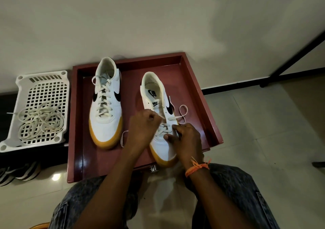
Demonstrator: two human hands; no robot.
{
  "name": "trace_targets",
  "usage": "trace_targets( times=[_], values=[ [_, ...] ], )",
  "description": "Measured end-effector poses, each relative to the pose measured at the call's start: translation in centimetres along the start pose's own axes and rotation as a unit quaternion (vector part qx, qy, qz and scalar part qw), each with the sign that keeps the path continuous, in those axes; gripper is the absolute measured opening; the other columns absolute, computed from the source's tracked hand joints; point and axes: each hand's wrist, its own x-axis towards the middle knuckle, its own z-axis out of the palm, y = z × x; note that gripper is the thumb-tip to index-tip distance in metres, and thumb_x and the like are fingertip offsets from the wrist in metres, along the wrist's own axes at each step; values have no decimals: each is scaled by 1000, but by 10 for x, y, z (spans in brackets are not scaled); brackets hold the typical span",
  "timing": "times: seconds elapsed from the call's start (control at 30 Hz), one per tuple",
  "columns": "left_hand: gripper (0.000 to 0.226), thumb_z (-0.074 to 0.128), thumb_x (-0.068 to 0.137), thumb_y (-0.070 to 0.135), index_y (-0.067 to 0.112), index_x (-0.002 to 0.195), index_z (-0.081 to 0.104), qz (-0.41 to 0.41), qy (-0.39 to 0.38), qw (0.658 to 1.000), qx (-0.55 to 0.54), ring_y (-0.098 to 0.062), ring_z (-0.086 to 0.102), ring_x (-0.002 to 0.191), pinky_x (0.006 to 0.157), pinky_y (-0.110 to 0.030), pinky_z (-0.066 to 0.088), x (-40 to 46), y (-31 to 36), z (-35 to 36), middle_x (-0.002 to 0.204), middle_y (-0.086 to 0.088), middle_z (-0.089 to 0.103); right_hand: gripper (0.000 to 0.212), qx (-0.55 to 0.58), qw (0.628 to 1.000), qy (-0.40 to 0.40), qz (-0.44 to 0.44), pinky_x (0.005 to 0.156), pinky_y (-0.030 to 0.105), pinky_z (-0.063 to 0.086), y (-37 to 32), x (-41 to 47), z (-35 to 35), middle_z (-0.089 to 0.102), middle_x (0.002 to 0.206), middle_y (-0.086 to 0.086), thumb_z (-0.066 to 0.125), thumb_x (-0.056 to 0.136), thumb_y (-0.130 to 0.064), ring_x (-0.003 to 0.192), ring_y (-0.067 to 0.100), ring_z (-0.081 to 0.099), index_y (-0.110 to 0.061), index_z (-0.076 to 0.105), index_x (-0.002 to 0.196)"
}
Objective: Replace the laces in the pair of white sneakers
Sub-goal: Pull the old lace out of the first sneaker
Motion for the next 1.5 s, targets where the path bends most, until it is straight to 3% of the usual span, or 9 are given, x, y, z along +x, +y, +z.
trace_targets(
  times=[0.17, 0.43, 0.67, 0.8, 0.93, 1.07, 1.2, 1.37, 1.5],
  values=[
    [12, 65, 82, 17, 15, 71, 69, -112, 119, 986, -37, -13, 59, 61, 65, -29, 44, -9, -21, -44, 55, 7, 61, 34, 27, 1000, 5, -3, 83, 36, 53, -1, -3, -2, 63, 105, 11, 81, 78, -22, 91, 22, 58, 1, 71, 102],
    [26, 51, 95, 23, 23, 120, 61, 127, 10, 967, 221, -30, 67, 88, 64, -34, 46, 1, -7, -2, 93, -5, 70, 37, 10, 1000, 10, -20, 77, 19, 38, -2, -4, 0, 63, 111, 8, 77, 82, -27, 92, 9, 47, -7, 72, 112],
    [16, 62, 89, 22, 16, 85, 77, 118, -17, 987, 108, -17, 67, 73, 63, -30, 51, 9, -16, 5, 78, 2, 72, 38, 6, 1000, 21, -13, 79, 35, 53, 3, 0, 5, 63, 105, 9, 81, 77, -28, 91, 19, 58, -7, 73, 107],
    [14, 66, 77, 22, 25, 64, 70, 10, 119, 993, 7, -4, 59, 56, 53, -20, 41, 5, -19, -39, 57, 13, 62, 33, 24, 999, 23, -5, 81, 41, 55, 2, -1, 6, 64, 106, 9, 83, 75, -23, 92, 23, 61, -3, 72, 99],
    [11, 64, 83, 23, 17, 85, 73, -58, 184, 979, 68, -17, 65, 71, 60, -25, 42, 3, -27, -46, 69, 4, 65, 29, 29, 999, 23, -12, 81, 38, 54, 1, -3, 3, 64, 101, 8, 82, 76, -22, 89, 21, 60, -6, 73, 99],
    [31, 53, 92, 36, 21, 117, 65, 122, 69, 979, 145, -32, 67, 86, 67, -34, 50, 4, -12, -13, 95, -8, 72, 32, 24, 999, 24, -7, 82, 36, 53, 1, -3, 4, 63, 102, 6, 82, 76, -23, 92, 21, 60, -6, 73, 101],
    [23, 49, 96, 22, 19, 112, 65, 128, -3, 954, 271, -33, 68, 86, 66, -38, 51, 6, -8, 15, 98, -11, 70, 32, 14, 1000, 26, -3, 79, 30, 50, 2, -1, 6, 61, 101, 5, 80, 78, -25, 88, 13, 52, -7, 73, 104],
    [24, 52, 90, 21, 13, 89, 74, 127, 16, 984, 127, -25, 67, 74, 64, -38, 53, 13, -16, 6, 83, -7, 73, 34, 21, 1000, 22, 0, 79, 34, 53, 3, 1, 5, 63, 101, 10, 83, 76, -25, 89, 21, 58, -7, 73, 103],
    [20, 53, 91, 15, 11, 88, 72, 24, 182, 983, 22, -15, 62, 73, 69, -26, 42, 17, -26, -33, 82, 0, 70, 38, 36, 999, 25, -5, 81, 37, 54, 3, -1, 5, 63, 104, 9, 83, 76, -22, 93, 23, 61, -8, 73, 110]
  ],
)
